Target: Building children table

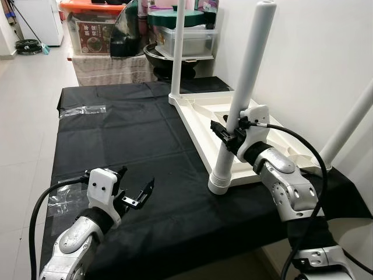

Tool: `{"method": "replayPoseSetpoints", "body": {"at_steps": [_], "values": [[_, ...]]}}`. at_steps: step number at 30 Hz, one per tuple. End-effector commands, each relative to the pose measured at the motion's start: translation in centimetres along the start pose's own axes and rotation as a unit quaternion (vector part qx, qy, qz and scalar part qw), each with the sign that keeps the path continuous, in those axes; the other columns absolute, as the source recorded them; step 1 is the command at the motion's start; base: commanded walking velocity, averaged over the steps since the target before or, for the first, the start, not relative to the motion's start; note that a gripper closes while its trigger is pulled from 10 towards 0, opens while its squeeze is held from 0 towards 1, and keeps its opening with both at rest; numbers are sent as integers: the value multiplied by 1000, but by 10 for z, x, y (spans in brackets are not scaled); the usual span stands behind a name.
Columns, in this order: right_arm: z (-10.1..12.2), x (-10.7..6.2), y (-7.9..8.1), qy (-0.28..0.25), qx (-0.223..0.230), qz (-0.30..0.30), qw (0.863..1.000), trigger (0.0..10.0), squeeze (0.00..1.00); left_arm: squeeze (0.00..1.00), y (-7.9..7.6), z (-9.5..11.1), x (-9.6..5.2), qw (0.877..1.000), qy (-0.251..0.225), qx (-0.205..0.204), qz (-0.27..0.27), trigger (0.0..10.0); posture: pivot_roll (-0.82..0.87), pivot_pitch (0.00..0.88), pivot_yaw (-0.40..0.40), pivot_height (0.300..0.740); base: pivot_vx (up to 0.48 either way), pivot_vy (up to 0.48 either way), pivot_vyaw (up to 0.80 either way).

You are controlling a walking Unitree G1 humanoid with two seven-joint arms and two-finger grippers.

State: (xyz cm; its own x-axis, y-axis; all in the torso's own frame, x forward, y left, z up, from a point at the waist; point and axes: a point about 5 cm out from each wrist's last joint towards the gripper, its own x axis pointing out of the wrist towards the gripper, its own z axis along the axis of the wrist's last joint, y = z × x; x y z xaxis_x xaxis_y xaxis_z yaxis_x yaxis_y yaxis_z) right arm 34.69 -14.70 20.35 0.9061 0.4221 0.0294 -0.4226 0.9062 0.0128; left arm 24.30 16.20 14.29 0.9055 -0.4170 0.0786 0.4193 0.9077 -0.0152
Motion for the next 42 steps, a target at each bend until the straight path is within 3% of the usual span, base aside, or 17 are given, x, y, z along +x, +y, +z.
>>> {"method": "replayPoseSetpoints", "body": {"at_steps": [1, 8, 17, 24, 25, 26, 27, 30, 32, 42], "values": [[-41, -4, 5, 87, 62, 3, 994, 0, 0, 0, 1, -2, 1, 1000, 3, -3, 6, 10000, 66, 0, -82, 740, 0, 0, 0], [-47, -3, 13, 101, 57, 17, 993, 0, 0, 0, 2, -2, 1, 1000, 4, -2, 9, 10000, 68, 0, -82, 740, 0, 0, 0], [-53, -4, 10, 116, 67, 5, 991, 0, 0, 0, 3, -3, 0, 1000, 6, -3, 12, 10000, 69, 0, -82, 740, 0, 0, 0], [-61, -7, 7, 135, 51, -56, 988, 0, 0, 0, 3, -3, 0, 1000, 7, -4, 11, 10000, 65, 0, -78, 740, 0, 0, 0], [-62, -8, 3, 140, 51, -108, 983, 0, 0, 0, 3, -3, 0, 1000, 6, -4, 12, 10000, 65, 0, -78, 740, 0, 0, 0], [-62, -8, 3, 140, 51, -108, 983, 0, 0, 0, 3, -3, 0, 1000, 6, -4, 12, 10000, 65, 0, -78, 740, 0, 0, 0], [-65, -11, -2, 143, 52, -175, 973, 0, 0, 0, 3, -3, 0, 1000, 6, -4, 12, 10000, 63, 0, -79, 740, 0, 0, 0], [-68, -14, -4, 149, 59, -227, 961, 0, 0, 0, 3, -3, 0, 1000, 7, -3, 12, 10000, 63, 0, -81, 740, 0, 0, 0], [-82, -22, 6, 165, 115, -322, 925, 0, 0, 0, 3, -3, 0, 1000, 6, -5, 15, 10000, 68, 0, -82, 740, 0, 0, 0], [-73, -16, 17, 149, 90, -339, 925, 0, 0, 0, 3, -4, -1, 1000, 6, -3, 21, 10000, 79, 0, -98, 740, 0, 0, 0]]}}
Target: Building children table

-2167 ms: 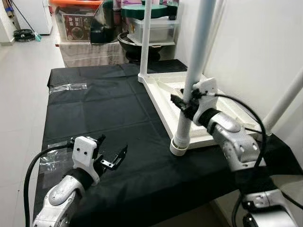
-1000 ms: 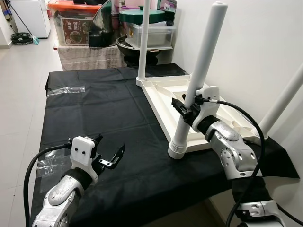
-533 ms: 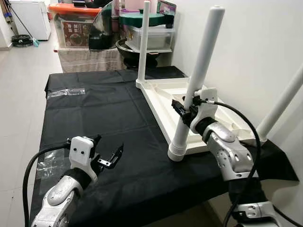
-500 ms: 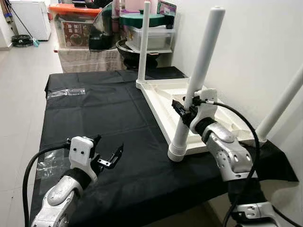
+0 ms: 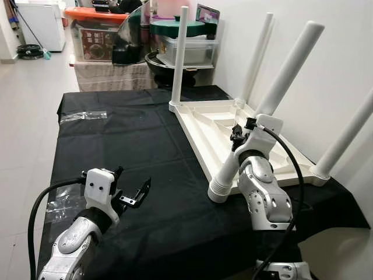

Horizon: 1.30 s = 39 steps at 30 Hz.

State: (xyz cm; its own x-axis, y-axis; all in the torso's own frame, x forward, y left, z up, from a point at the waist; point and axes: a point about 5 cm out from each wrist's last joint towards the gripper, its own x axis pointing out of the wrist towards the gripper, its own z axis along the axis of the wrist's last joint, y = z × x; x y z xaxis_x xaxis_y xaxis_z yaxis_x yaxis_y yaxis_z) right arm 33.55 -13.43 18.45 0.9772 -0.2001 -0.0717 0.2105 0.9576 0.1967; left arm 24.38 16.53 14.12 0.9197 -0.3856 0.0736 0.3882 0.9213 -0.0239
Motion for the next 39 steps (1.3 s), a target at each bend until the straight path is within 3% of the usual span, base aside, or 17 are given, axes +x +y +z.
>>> {"method": "replayPoseSetpoints", "body": {"at_steps": [1, 3, 6, 12, 17, 19, 22, 24, 26, 30, 32, 33, 35, 39], "values": [[-52, -4, -15, 123, -45, -40, 991, 0, 0, 0, 0, -2, 0, 1000, 4, 0, 4, 10000, 79, 0, -98, 740, 0, 0, 0], [-52, -4, -15, 123, -45, -40, 991, 0, 0, 0, 0, -2, 0, 1000, 4, 0, 4, 10000, 79, 0, -98, 740, 0, 0, 0], [-52, -5, 4, 123, -77, 9, 989, 0, 0, 0, 0, -3, 0, 1000, 3, 0, 9, 10000, 79, 0, -102, 740, 0, 0, 0], [-52, -6, 19, 128, -82, 68, 986, 0, 0, 0, -1, -3, 0, 1000, 4, -1, 10, 10000, 77, 0, -102, 740, 0, 0, 0], [-52, -6, 24, 134, -73, 103, 983, 0, 0, 0, -1, -4, 0, 1000, 5, -2, 10, 10000, 74, 0, -101, 740, 0, 0, 0], [-51, -4, 26, 142, -58, 160, 975, 0, 0, 0, -1, -5, -1, 1000, 7, -4, 9, 10000, 73, 0, -105, 740, 0, 0, 0], [-49, -2, 24, 142, -49, 168, 974, 0, 0, 0, -1, -5, -1, 1000, 8, -5, 9, 10000, 73, 0, -105, 740, 0, 0, 0], [-48, 0, 21, 141, -44, 164, 975, 0, 0, 0, -1, -6, -1, 1000, 9, -5, 9, 10000, 74, 0, -105, 740, 0, 0, 0], [-53, 2, 10, 144, -59, 113, 981, 0, 0, 0, -2, -6, -2, 1000, 10, -6, 10, 10000, 76, 0, -105, 740, 0, 0, 0], [-53, 2, 10, 144, -59, 113, 981, 0, 0, 0, -2, -6, -2, 1000, 10, -6, 10, 10000, 76, 0, -105, 740, 0, 0, 0], [-60, 1, -3, 145, -70, 22, 987, 0, 0, 0, -2, -6, -1, 1000, 9, -5, 10, 10000, 79, 0, -103, 740, 0, 0, 0], [-60, 1, -3, 145, -70, 22, 987, 0, 0, 0, -2, -6, -1, 1000, 9, -5, 10, 10000, 79, 0, -103, 740, 0, 0, 0], [-60, -3, -7, 129, -79, -43, 988, 0, 0, 0, -2, -5, -1, 1000, 8, -3, 10, 10000, 80, 0, -103, 740, 0, 0, 0], [-56, -4, -4, 107, -94, -54, 988, 0, 0, 0, -1, -4, 0, 1000, 7, -1, 10, 10000, 85, 0, -107, 740, 0, 0, 0]]}}
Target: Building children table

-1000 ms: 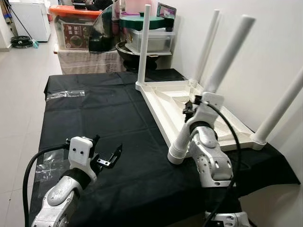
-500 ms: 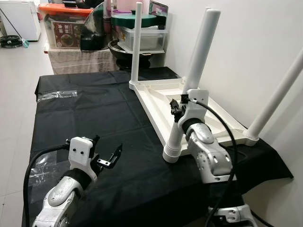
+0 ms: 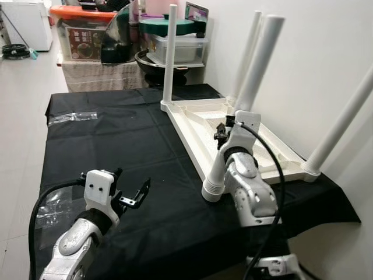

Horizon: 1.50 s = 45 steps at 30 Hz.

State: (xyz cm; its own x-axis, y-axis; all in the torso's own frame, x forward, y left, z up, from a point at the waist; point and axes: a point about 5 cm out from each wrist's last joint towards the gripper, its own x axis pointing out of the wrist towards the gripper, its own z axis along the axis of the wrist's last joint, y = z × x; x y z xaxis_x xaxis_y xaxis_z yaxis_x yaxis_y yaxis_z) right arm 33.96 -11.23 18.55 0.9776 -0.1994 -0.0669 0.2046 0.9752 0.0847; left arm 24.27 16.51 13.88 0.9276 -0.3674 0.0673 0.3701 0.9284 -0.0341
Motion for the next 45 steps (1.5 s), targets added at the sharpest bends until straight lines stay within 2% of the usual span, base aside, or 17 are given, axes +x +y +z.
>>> {"method": "replayPoseSetpoints", "body": {"at_steps": [1, 10, 18, 32, 33, 34, 45], "values": [[-55, -4, -20, 112, -38, -48, 992, 0, 0, 0, 0, -2, 1, 1000, 4, 4, 0, 10000, 85, 0, -107, 740, 0, 0, 0], [-52, -3, -18, 100, -43, -45, 993, 0, 0, 0, 1, -3, 1, 1000, 3, 4, 4, 10000, 89, 0, -112, 740, 0, 0, 0], [-49, -4, -21, 86, -32, -88, 992, 0, 0, 0, 1, -2, 3, 1000, 3, 6, 1, 10000, 86, 0, -103, 740, 0, 0, 0], [-47, -5, -16, 84, -28, -79, 993, 0, 0, 0, 2, -2, 4, 1000, 4, 8, -4, 10000, 85, 0, -100, 740, 0, 0, 0], [-48, -5, -15, 86, -25, -74, 993, 3137, 0, 0, 2, -2, 4, 1000, 3, 8, -4, 10000, 85, 0, -100, 740, 0, 0, 0], [-47, -5, -14, 88, -21, -67, 994, 10000, 0, 0, 2, -2, 4, 1000, 3, 7, -5, 10000, 85, 0, -100, 740, 0, 0, 0], [-38, -6, -11, 85, -20, -56, 995, 10000, 0, 0, 1, -3, 4, 1000, 5, 7, -6, 10000, 74, 0, -96, 740, 0, 0, 0]]}}
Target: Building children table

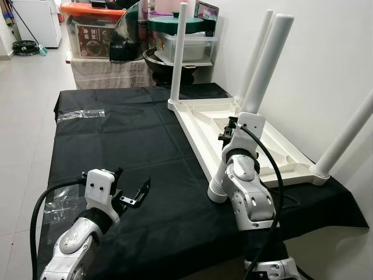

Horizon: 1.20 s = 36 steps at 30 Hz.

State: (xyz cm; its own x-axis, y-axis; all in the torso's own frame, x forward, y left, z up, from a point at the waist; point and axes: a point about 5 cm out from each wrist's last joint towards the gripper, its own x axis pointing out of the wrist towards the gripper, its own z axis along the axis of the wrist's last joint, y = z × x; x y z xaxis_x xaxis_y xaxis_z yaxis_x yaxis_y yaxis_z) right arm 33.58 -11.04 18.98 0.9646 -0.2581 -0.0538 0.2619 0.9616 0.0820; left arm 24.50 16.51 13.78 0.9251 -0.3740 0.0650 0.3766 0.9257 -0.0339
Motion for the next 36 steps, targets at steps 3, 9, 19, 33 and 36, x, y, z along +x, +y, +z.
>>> {"method": "replayPoseSetpoints", "body": {"at_steps": [3, 9, 19, 33, 36], "values": [[-39, -1, -13, 92, -23, -23, 995, 10000, 0, 0, 0, -2, 3, 1000, 4, 6, -3, 10000, 73, 0, -97, 740, 0, 0, 0], [-37, -1, -11, 94, -20, -17, 995, 10000, 0, 0, 0, -2, 3, 1000, 3, 5, -2, 10000, 71, 0, -100, 740, 0, 0, 0], [-35, -2, -11, 97, -16, -16, 995, 10000, 0, 0, 0, -3, 4, 1000, 3, 4, -4, 10000, 67, 0, -98, 740, 0, 0, 0], [-27, -3, -11, 100, -12, -9, 995, 10000, 0, 0, -1, -3, 5, 1000, 2, 2, -6, 10000, 64, 0, -99, 740, 0, 0, 0], [-26, -3, -11, 100, -11, -8, 995, 10000, 0, 0, -1, -3, 5, 1000, 1, 2, -6, 10000, 65, 0, -99, 740, 0, 0, 0]]}}
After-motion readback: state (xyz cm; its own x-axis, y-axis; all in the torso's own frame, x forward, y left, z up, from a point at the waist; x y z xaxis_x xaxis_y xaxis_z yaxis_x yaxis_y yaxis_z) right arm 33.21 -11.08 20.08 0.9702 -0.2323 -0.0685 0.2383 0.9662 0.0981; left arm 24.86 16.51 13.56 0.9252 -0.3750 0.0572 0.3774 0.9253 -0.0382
